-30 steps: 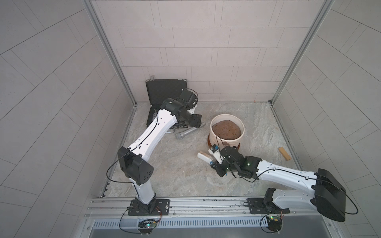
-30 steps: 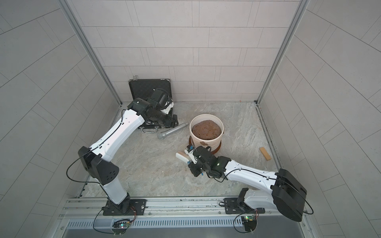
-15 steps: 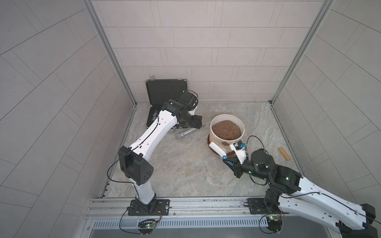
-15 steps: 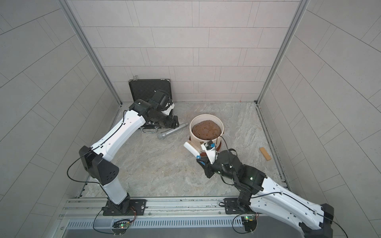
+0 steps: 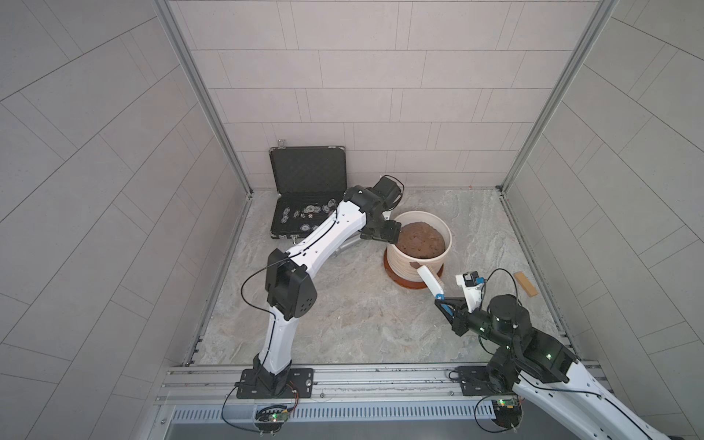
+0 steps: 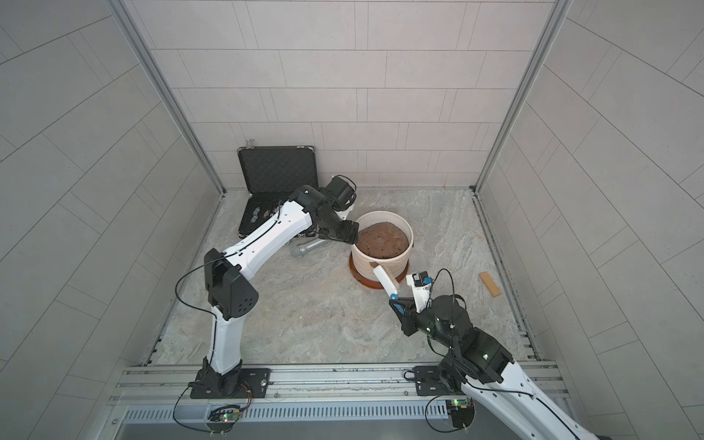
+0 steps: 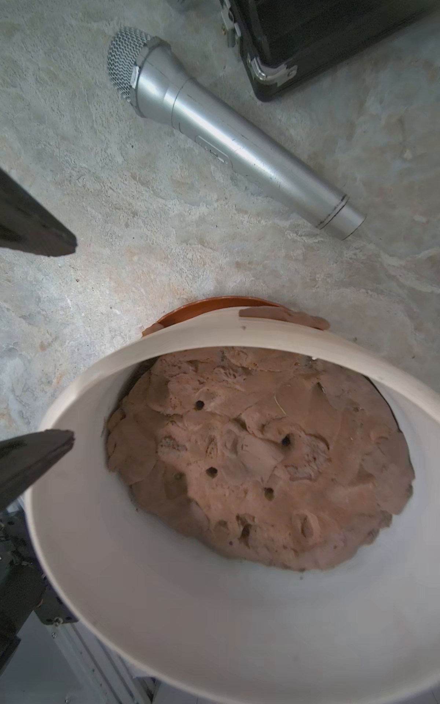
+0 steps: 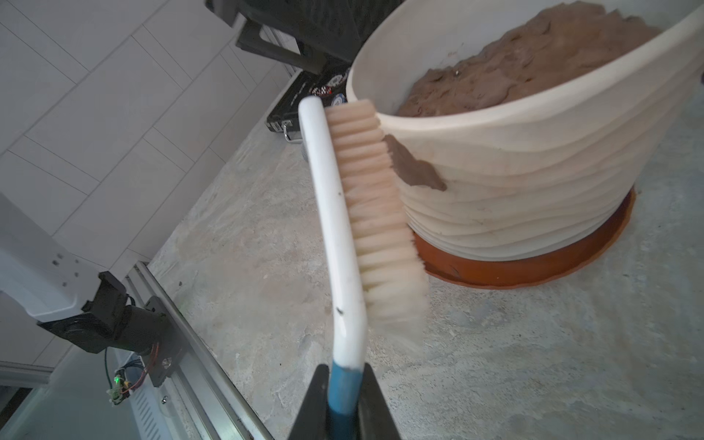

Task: Scrub the dried mud off the ceramic pot
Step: Brush off the soil from the pot, then rotate the pot on the tray.

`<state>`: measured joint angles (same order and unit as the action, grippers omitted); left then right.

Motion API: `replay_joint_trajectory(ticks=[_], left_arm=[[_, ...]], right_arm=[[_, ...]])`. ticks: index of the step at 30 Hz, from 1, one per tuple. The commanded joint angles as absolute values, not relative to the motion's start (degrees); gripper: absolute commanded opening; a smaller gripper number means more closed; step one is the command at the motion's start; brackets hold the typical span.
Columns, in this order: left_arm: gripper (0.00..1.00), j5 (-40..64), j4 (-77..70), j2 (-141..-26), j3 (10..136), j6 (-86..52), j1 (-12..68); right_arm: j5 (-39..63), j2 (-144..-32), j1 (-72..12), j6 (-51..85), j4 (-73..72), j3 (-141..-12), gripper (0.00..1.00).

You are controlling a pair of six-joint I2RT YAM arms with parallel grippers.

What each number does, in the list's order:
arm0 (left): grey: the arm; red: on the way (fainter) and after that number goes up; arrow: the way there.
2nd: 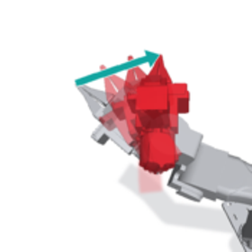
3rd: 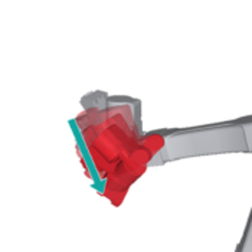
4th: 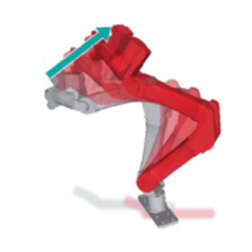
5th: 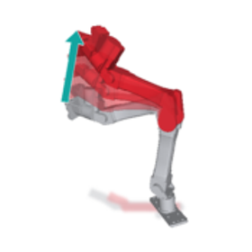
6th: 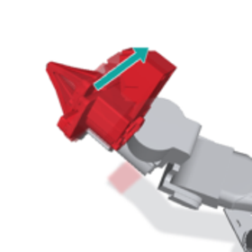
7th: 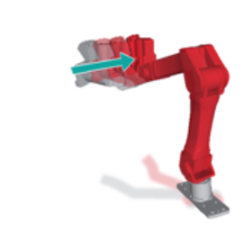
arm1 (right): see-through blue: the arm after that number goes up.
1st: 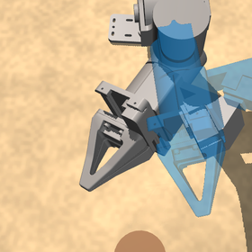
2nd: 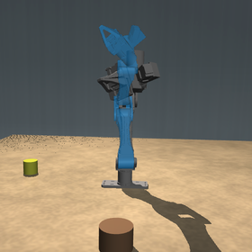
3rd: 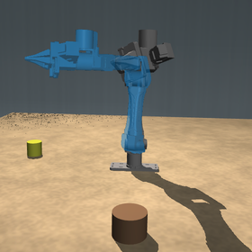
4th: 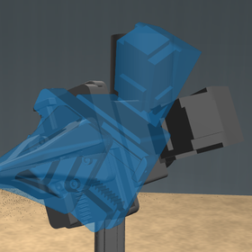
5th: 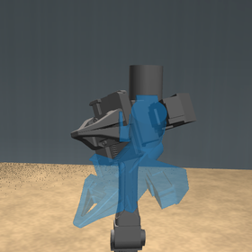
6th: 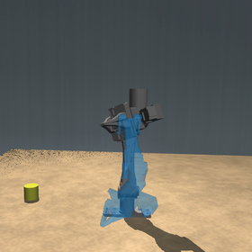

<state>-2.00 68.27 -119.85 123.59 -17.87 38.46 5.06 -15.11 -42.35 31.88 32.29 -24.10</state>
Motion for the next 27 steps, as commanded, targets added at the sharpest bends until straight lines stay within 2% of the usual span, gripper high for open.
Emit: replay_joint_trajectory(ticks=[1,5,7,11,14,19,27], left_arm=[[0.73,-4.7,71.8,-122.5,129.4,-19.3,39.7],[0.60,-5.8,72.6,-125.0,131.7,-19.3,40.9],[0.46,-7.1,72.8,-125.7,132.0,-19.4,41.4],[0.33,-9.1,73.2,-126.2,133.2,-19.4,41.7],[0.33,-7.7,73.2,-126.2,133.7,-19.2,41.9],[0.43,-7.1,72.9,-126.3,131.4,-20.1,42.7],[0.40,-8.1,72.7,-127.4,130.0,-21.7,44.4]], right_arm=[[5.9,-15.9,-42.1,32.5,34.4,-25.0,0.00],[8.1,-19.6,-42.1,30.5,32.9,-26.2,0.00],[7.9,-20.2,-42.1,29.8,32.7,-26.9,0.00],[8.0,-20.4,-42.1,29.1,32.5,-27.5,0.00],[8.0,-21.4,-42.0,28.6,32.4,-27.8,0.00],[8.4,-24.8,-41.8,27.3,32.4,-29.8,0.00],[9.1,-28.6,-41.0,28.0,33.3,-34.3,0.00]])
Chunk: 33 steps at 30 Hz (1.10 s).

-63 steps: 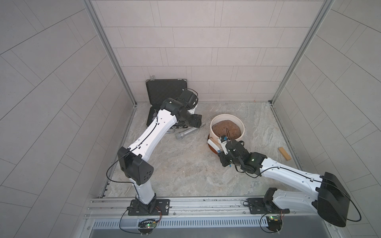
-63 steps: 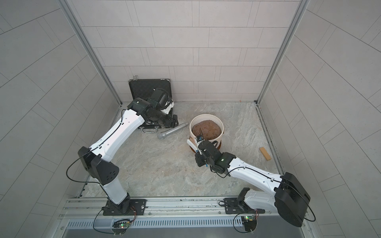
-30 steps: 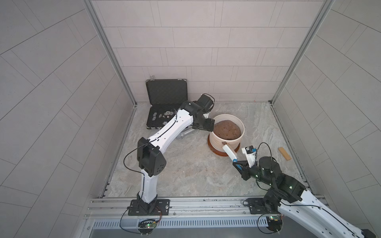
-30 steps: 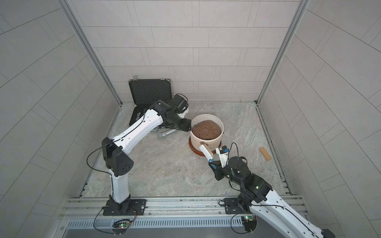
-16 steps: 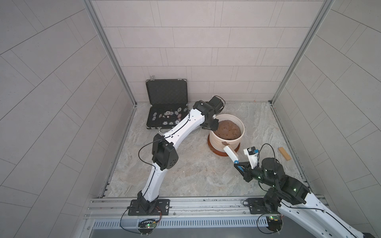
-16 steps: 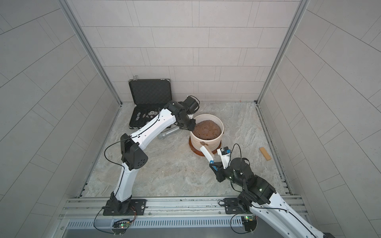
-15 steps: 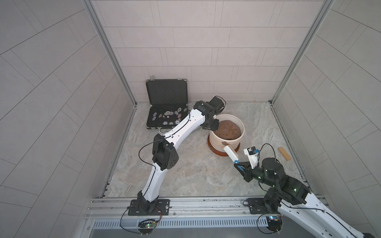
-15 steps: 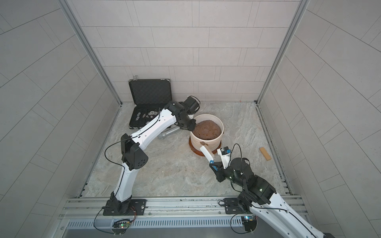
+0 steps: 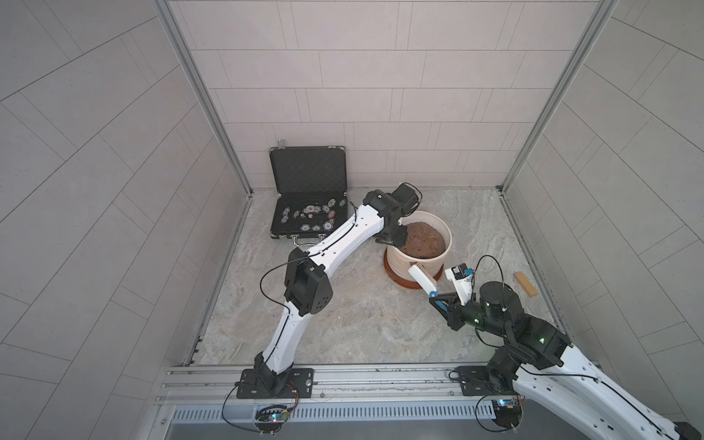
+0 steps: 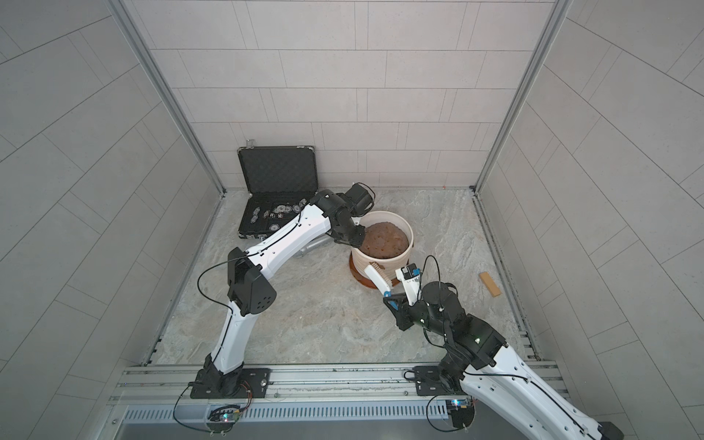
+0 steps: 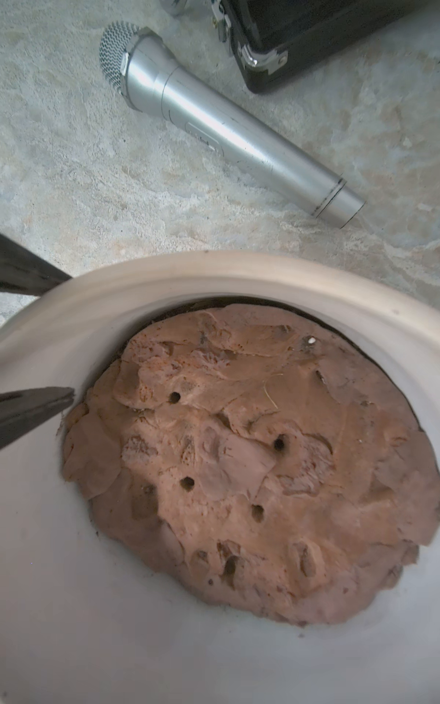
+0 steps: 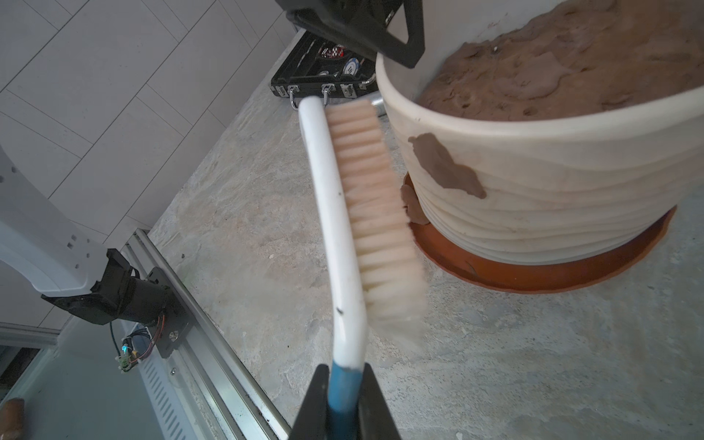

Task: Scrub the dried mud off the ceramic pot
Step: Rotate the pot on the tray.

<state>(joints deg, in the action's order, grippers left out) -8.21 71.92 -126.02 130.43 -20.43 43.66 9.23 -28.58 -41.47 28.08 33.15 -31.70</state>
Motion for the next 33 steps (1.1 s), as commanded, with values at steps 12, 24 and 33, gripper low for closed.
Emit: replay_joint_trajectory(ticks=[12,24,33], left_arm=[[0.14,-12.2,75.0,-130.6,138.4,-21.0,44.2],[0.31,-4.3,74.4,-132.8,136.8,-19.4,44.2],[0.12,-5.2,74.7,-132.3,134.6,-19.2,43.9]], right_arm=[[7.7,-31.2,-37.8,29.9,39.4,-40.5,0.00],[14.2,-37.3,-37.8,22.4,35.8,-37.9,0.00],[13.1,-37.6,-37.6,22.2,30.5,-36.0,0.00]])
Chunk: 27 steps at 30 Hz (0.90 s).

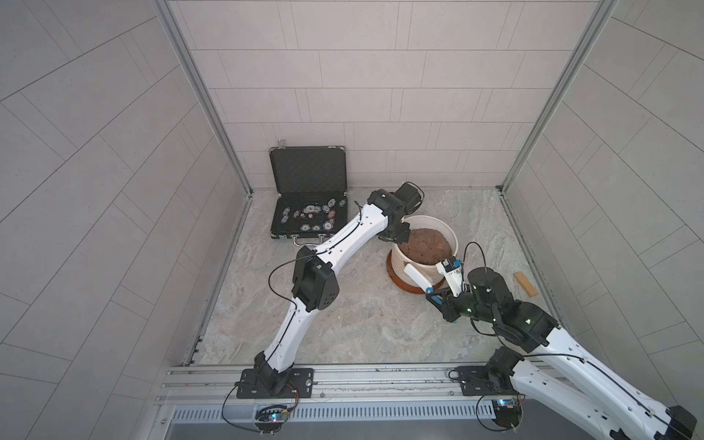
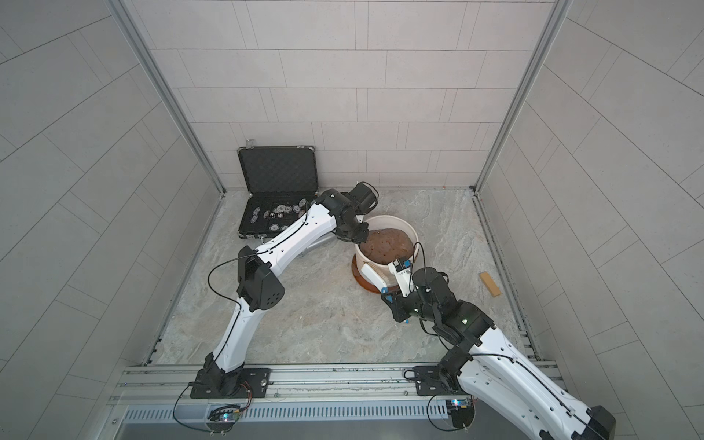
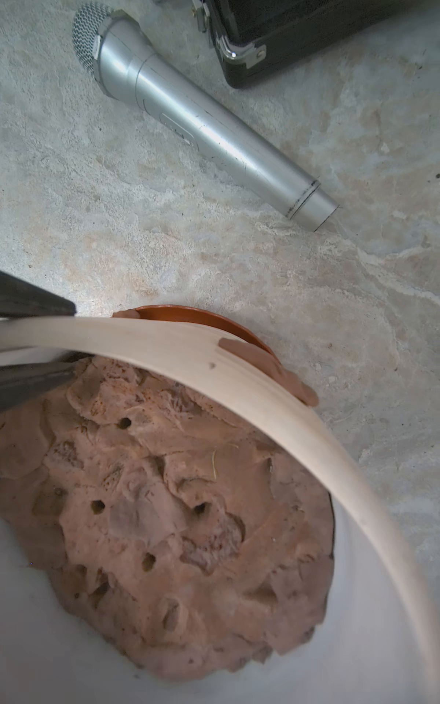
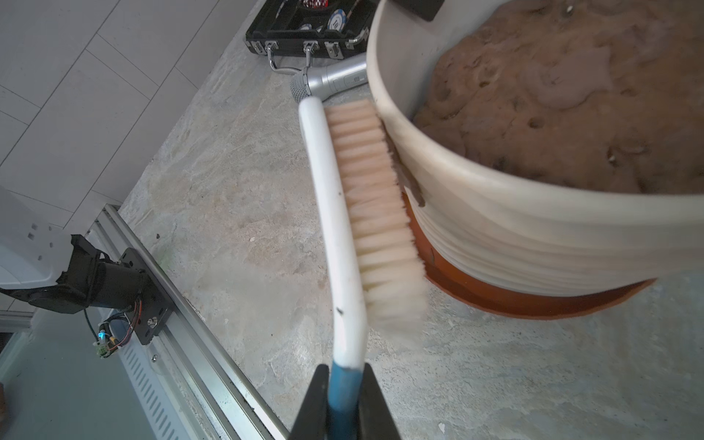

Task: Scrub the dried mud off the ceramic pot
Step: Rotate the pot on the tray.

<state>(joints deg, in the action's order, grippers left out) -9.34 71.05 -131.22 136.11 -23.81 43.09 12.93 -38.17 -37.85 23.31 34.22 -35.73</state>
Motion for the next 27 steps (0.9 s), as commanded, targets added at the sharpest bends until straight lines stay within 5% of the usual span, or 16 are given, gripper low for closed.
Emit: replay_joint_trajectory(ticks=[1,5,14,21,23,25,27], left_arm=[[0.11,-5.1,74.8,-132.2,135.0,-19.1,43.8],[0.01,-4.9,75.3,-132.0,136.9,-18.7,43.3],[0.00,0.4,75.8,-129.3,137.8,-17.0,42.0],[0.00,3.8,75.0,-126.0,133.6,-16.5,41.6],[0.07,3.5,74.4,-126.1,132.8,-15.9,41.6],[0.27,3.8,74.9,-126.8,133.2,-15.2,41.5],[0.37,4.5,75.5,-126.8,133.8,-14.6,41.4]], right_arm=[[13.3,-37.5,-37.6,22.0,30.5,-36.1,0.00],[14.8,-37.3,-37.5,21.3,30.6,-36.1,0.00],[26.5,-40.1,-37.8,17.6,31.1,-37.7,0.00],[17.6,-40.3,-39.3,21.4,29.6,-37.0,0.00],[14.0,-40.5,-40.3,24.2,27.8,-36.2,0.00],[11.3,-41.4,-41.9,26.5,25.7,-34.0,0.00],[6.9,-42.4,-44.2,28.6,24.7,-33.6,0.00]])
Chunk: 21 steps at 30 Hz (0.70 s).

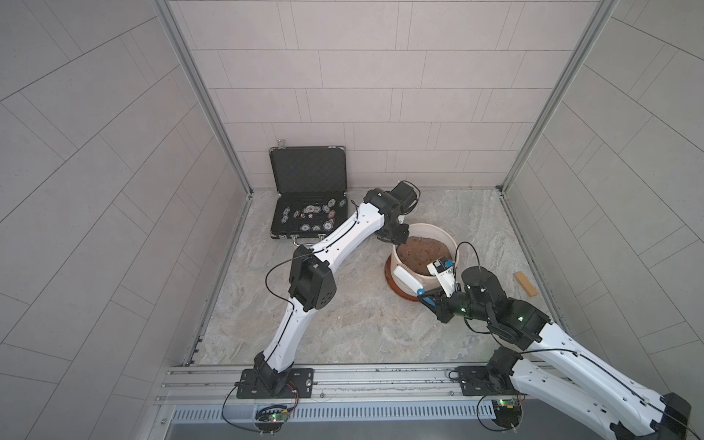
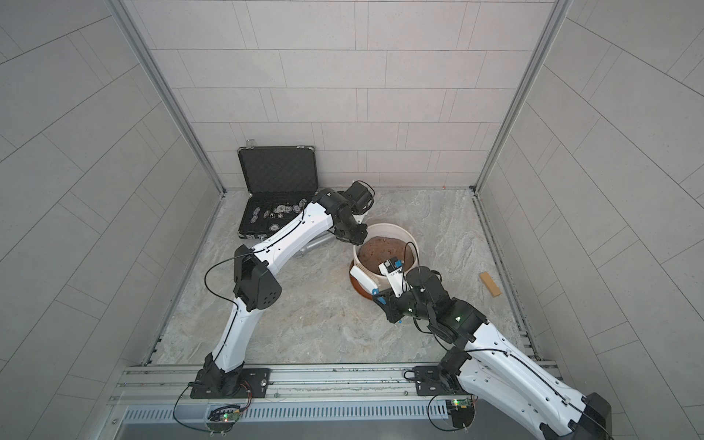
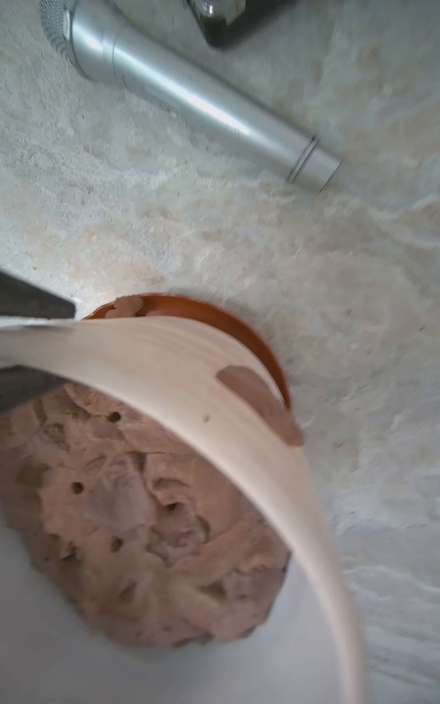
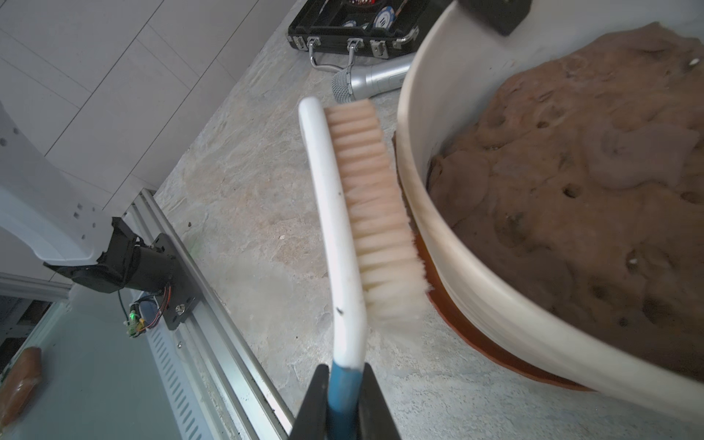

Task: Scrub the dried mud off the ceramic pot
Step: Rotate the pot on the tray, then brush off the soil from the pot.

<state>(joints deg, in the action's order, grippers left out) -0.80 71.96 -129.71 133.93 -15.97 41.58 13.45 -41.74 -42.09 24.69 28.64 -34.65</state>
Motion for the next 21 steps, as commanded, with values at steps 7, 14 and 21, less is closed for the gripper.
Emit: replay_joint_trajectory(ticks=[7,14,21], left_arm=[[0.40,5.5,74.9,-123.7,132.3,-14.2,39.9],[0.40,6.5,74.0,-119.9,127.7,-14.1,37.4],[0.41,4.9,71.3,-115.9,121.5,-14.3,35.2]], right_arm=[[-2.8,-44.4,-48.3,31.9,24.4,-33.2,0.00],[-0.4,-48.5,-48.3,30.9,19.4,-30.6,0.00],[7.4,-59.0,-48.3,27.4,17.4,-30.8,0.00]])
